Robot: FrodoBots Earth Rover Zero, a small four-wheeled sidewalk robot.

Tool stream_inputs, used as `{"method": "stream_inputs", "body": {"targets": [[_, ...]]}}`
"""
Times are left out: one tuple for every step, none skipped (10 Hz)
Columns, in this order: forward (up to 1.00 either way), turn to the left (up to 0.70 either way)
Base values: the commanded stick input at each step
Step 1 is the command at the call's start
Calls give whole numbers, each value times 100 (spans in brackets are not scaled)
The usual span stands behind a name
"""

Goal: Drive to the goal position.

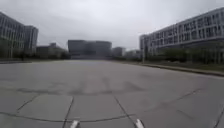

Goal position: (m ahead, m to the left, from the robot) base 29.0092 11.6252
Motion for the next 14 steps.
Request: {"method": "stream_inputs", "body": {"targets": [[100, 0], [100, 0], [100, 0], [100, 0], [100, 0], [100, 0], [100, 0], [100, 0], [100, 0], [100, 0], [100, 0], [100, 0], [100, 0], [100, 0]]}}
